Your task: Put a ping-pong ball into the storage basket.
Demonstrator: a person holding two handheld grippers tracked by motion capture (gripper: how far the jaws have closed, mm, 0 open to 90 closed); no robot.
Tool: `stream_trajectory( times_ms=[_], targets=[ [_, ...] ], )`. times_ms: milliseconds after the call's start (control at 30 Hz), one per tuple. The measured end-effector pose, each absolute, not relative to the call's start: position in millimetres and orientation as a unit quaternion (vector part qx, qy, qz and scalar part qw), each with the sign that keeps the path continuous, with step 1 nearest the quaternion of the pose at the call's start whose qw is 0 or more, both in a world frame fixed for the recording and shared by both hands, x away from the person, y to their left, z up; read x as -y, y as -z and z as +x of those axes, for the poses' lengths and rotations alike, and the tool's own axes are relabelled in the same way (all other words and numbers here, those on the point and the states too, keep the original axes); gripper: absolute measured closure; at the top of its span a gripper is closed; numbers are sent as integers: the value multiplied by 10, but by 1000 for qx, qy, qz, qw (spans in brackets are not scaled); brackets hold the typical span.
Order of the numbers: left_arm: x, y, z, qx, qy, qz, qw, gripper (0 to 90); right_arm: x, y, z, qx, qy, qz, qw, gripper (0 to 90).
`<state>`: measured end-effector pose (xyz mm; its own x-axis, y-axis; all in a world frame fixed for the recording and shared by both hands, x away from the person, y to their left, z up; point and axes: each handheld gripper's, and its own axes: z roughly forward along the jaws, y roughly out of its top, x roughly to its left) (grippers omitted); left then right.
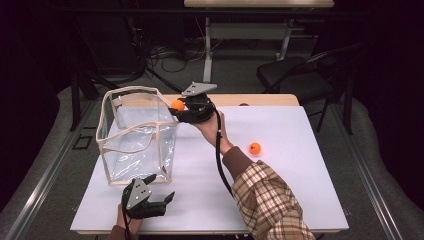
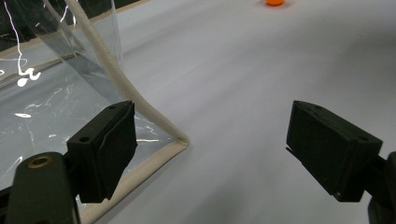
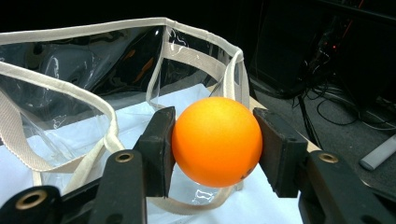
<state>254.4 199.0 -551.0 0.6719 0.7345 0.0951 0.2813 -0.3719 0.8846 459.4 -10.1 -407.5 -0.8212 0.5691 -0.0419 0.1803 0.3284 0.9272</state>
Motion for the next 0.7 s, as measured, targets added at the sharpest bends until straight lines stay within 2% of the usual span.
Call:
stream_trajectory(
  times_ms=[700],
  targets=[
    [-1993,5509,2545,-321,-247,791,459,160,-47,4089,4655,-810,-510,237,164,506]
  ],
)
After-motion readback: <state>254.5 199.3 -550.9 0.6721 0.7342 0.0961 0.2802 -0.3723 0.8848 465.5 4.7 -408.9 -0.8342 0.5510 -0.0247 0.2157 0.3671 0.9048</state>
